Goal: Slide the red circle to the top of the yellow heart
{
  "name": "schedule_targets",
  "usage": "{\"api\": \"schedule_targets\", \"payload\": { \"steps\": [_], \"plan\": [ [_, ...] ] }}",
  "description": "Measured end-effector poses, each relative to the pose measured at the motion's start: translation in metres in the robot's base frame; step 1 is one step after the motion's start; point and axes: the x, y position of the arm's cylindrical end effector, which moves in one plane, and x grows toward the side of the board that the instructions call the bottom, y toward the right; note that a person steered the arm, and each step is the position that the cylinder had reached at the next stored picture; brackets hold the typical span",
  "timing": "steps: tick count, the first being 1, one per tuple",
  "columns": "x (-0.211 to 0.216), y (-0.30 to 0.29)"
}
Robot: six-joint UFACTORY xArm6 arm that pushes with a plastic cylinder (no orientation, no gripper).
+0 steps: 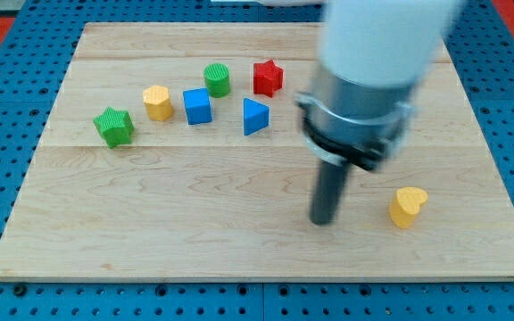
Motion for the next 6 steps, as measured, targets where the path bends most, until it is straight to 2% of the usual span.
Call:
{"api": "schedule_targets", "payload": {
  "steps": [1, 4, 6],
  "plan": [
    [-0.060, 0.008],
    [-0.165, -0.005],
    [-0.142, 0.114]
  ]
}}
